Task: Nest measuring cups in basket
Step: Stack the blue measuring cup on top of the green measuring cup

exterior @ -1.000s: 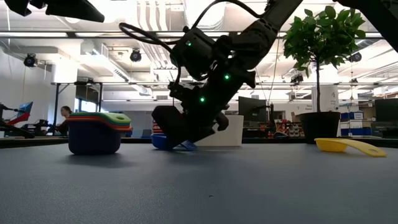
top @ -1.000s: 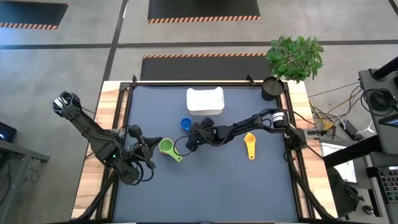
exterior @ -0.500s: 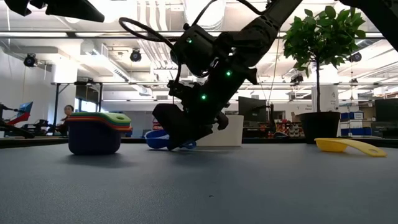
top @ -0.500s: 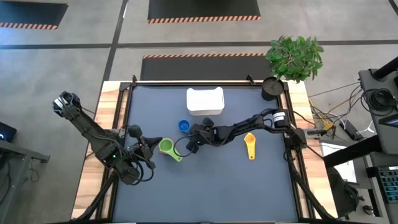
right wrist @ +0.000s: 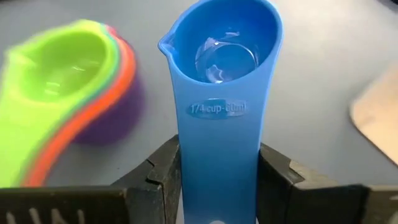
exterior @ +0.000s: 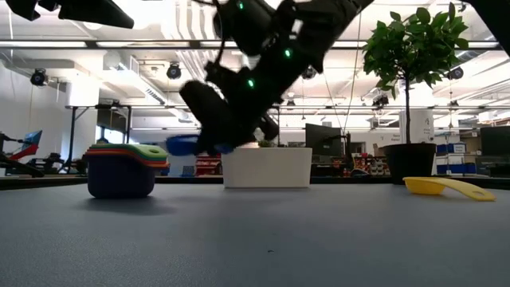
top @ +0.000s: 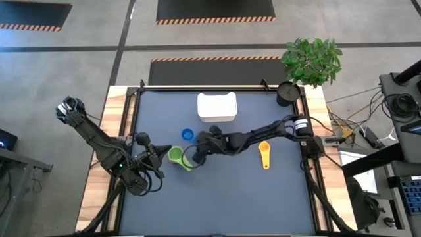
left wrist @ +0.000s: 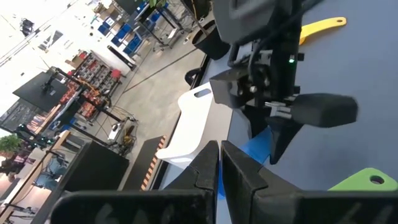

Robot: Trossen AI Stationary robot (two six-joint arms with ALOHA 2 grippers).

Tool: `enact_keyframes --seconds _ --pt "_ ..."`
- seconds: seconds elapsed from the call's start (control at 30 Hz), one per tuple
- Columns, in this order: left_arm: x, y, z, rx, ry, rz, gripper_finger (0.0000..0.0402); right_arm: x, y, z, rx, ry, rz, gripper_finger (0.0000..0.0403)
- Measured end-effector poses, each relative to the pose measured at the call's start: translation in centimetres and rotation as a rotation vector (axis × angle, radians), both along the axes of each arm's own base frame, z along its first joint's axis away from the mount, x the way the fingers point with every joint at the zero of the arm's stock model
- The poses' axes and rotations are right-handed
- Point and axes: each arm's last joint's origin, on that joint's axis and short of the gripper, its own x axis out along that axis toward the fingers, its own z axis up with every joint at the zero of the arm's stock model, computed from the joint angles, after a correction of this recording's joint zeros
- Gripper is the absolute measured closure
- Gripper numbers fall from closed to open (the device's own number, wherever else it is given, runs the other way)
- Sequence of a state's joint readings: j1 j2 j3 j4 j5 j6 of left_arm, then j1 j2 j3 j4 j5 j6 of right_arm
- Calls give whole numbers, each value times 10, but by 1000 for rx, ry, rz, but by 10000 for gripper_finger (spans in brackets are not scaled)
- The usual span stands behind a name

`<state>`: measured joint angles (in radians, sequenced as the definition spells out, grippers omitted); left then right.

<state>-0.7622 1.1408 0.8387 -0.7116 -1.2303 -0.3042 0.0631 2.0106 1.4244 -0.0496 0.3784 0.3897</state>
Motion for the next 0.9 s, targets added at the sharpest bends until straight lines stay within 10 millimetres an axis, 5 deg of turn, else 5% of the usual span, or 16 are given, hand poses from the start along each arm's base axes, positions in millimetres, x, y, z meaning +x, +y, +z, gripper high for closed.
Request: enact_keyframes --seconds 0.47,0.9 --pt "0 0 0 0 0 0 402 17 30 42 189 -93 110 267" --pt "0 0 0 0 -1 0 402 18 39 47 264 -126 99 266"
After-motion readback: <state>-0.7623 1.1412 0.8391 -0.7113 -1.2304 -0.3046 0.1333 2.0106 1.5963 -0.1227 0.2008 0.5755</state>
